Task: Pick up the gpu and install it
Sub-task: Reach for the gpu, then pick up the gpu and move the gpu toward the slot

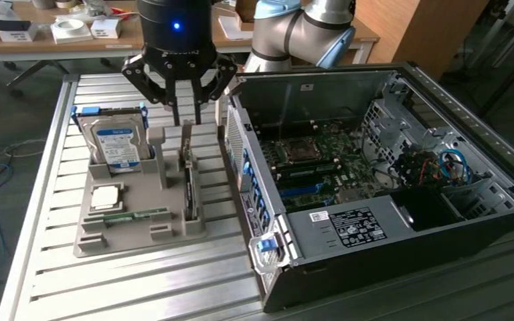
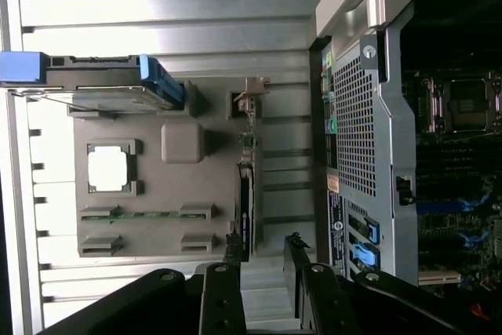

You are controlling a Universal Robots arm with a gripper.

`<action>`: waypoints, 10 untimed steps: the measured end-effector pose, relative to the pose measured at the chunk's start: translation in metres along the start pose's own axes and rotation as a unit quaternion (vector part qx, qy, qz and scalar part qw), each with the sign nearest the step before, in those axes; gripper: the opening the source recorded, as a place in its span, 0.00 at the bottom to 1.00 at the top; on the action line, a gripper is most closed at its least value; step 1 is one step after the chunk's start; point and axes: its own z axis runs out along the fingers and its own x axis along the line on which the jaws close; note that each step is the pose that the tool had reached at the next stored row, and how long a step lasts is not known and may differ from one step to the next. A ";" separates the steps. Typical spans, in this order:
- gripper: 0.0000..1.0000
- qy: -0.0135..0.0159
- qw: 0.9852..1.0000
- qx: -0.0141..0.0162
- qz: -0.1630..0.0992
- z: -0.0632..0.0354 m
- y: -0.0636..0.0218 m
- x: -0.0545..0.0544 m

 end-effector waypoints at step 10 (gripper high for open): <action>0.36 0.000 1.000 0.000 0.000 0.0092 -0.0004 0.000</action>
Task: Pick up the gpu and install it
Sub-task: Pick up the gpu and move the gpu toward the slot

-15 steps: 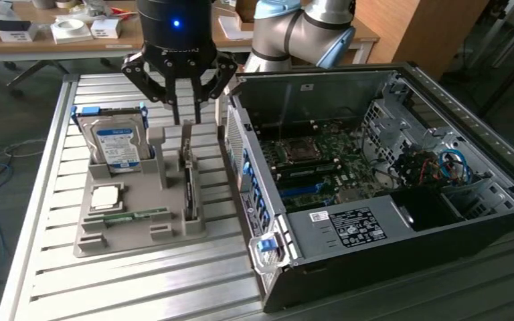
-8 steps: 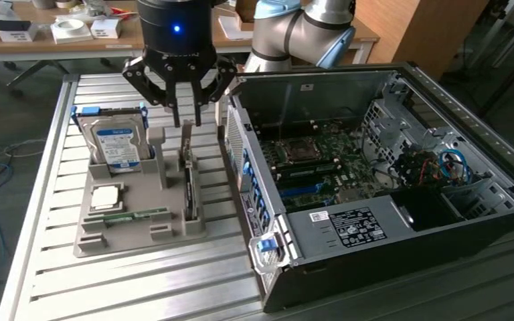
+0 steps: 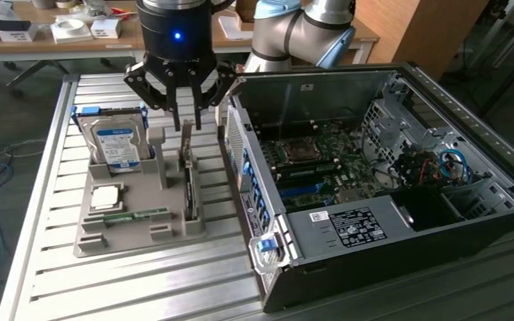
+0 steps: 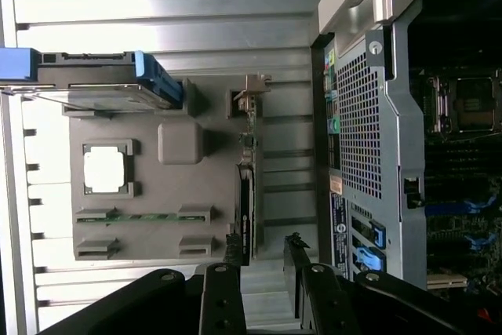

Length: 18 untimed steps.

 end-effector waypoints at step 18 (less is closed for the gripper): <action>0.36 0.001 1.000 0.000 0.000 0.0242 -0.0011 0.001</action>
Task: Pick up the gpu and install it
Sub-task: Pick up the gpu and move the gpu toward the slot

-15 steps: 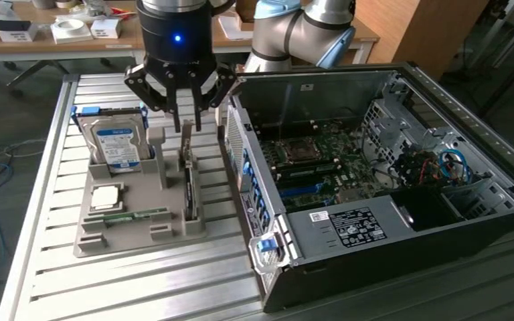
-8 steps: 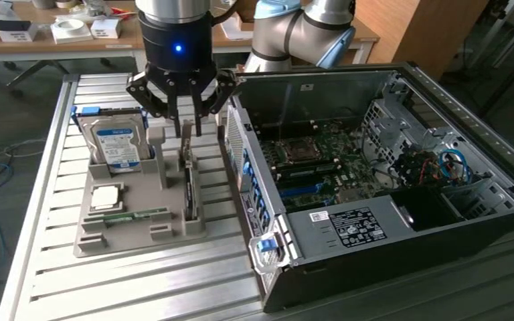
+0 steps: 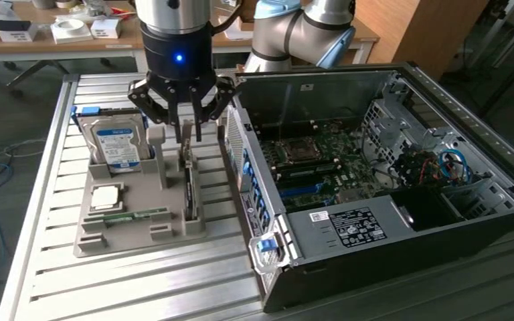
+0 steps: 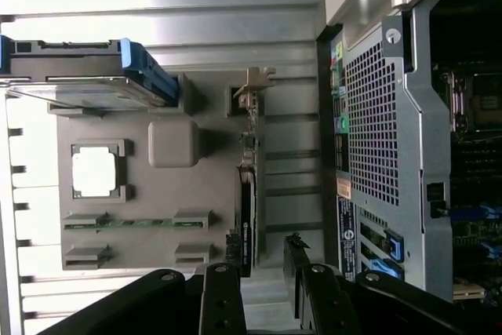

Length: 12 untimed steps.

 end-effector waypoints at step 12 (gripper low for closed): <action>0.36 0.000 1.000 0.000 0.000 0.0105 -0.0005 0.000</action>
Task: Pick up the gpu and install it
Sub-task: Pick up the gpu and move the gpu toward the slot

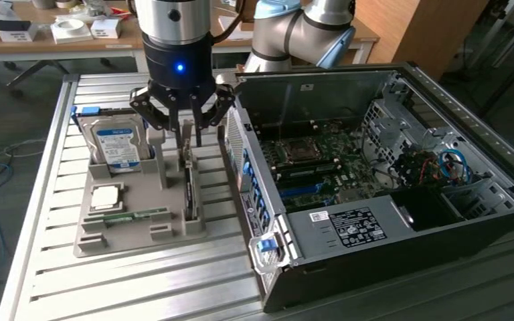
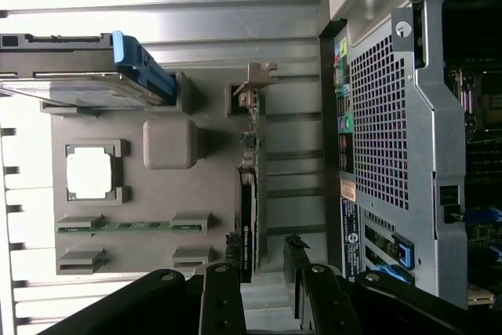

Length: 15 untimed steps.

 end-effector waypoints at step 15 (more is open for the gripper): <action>0.36 0.000 1.000 0.000 0.000 0.0098 -0.0004 0.000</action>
